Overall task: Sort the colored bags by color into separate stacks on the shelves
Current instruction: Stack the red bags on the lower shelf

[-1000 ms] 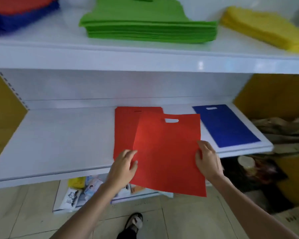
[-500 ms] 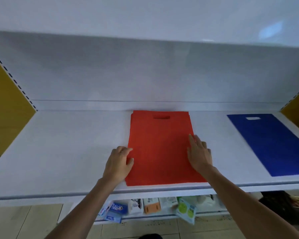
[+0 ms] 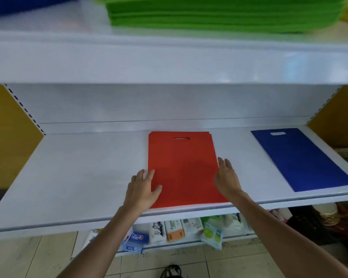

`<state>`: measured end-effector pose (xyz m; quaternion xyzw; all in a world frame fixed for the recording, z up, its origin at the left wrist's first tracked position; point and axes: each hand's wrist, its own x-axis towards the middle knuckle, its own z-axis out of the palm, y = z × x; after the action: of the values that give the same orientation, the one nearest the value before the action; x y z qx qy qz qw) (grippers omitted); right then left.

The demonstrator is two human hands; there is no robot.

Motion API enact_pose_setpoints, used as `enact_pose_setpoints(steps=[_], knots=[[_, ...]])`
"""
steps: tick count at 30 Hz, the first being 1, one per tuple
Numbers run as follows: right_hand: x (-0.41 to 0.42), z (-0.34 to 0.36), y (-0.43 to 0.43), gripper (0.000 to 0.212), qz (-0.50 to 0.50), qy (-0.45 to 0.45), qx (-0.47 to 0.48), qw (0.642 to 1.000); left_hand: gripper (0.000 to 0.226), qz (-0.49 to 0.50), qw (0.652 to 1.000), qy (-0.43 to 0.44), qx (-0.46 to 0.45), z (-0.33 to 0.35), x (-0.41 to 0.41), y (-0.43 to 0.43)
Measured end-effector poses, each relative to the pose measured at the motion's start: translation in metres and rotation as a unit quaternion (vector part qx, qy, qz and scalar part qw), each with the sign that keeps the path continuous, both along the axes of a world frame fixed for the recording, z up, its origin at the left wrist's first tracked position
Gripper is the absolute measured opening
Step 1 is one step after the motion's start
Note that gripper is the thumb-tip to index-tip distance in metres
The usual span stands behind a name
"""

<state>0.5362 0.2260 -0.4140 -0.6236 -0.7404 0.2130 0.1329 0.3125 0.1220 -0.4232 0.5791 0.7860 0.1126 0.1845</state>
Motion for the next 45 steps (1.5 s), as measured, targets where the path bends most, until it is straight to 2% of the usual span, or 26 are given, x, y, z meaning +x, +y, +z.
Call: enact_pose_setpoints(steps=[3, 9, 17, 22, 28, 35, 38, 42, 45], knots=[[0.010, 0.039, -0.030, 0.051, 0.018, 0.009, 0.024, 0.999, 0.055, -0.013, 0.999, -0.023, 0.038, 0.033, 0.006, -0.021], [0.034, 0.134, -0.104, 0.041, 0.053, 0.038, 0.136, 0.989, 0.039, -0.028, 0.993, -0.038, 0.109, 0.124, 0.035, -0.092], [0.043, 0.279, -0.180, 0.028, 0.079, 0.105, 0.339, 0.932, 0.026, -0.066, 0.966, -0.023, 0.249, 0.263, 0.058, -0.150], [0.021, 0.333, -0.184, 0.030, 0.098, 0.103, 0.392, 0.909, 0.024, -0.085, 0.942, -0.013, 0.325, 0.327, 0.040, -0.161], [-0.051, 0.372, -0.168, 0.036, 0.112, 0.088, 0.398, 0.906, 0.023, -0.052, 0.928, 0.010, 0.369, 0.367, -0.033, -0.170], [-0.179, 0.393, -0.133, 0.037, 0.116, 0.128, 0.379, 0.909, 0.024, -0.015, 0.919, 0.042, 0.392, 0.403, -0.159, -0.157], [-0.231, 0.393, -0.113, 0.037, 0.116, 0.128, 0.359, 0.917, 0.022, 0.030, 0.913, 0.043, 0.405, 0.407, -0.219, -0.148], [-0.281, 0.380, -0.085, 0.033, 0.133, 0.076, 0.312, 0.938, 0.028, 0.132, 0.943, 0.081, 0.295, 0.389, -0.296, -0.130], [-0.304, 0.368, -0.067, 0.031, 0.116, 0.042, 0.267, 0.956, 0.036, 0.176, 0.954, 0.025, 0.241, 0.376, -0.331, -0.115]])
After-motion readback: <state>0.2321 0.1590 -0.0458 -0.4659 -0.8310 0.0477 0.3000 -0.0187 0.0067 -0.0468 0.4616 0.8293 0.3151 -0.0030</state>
